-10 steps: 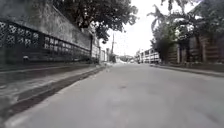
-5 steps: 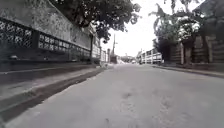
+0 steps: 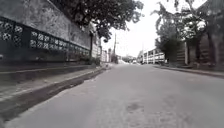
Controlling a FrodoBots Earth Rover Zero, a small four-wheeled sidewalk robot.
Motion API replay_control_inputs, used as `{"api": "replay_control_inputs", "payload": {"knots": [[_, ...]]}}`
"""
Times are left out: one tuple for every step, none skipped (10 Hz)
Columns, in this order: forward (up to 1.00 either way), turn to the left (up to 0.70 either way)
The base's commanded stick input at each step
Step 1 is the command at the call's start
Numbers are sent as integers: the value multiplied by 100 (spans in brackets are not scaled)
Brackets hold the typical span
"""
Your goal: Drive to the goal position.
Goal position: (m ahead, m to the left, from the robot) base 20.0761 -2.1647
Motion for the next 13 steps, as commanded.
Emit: {"api": "replay_control_inputs", "payload": {"knots": [[100,0],[100,-14],[100,-38],[100,-40],[100,-40],[100,-33],[100,-5],[100,0],[100,0],[100,0],[100,0],[100,0],[100,0]]}}
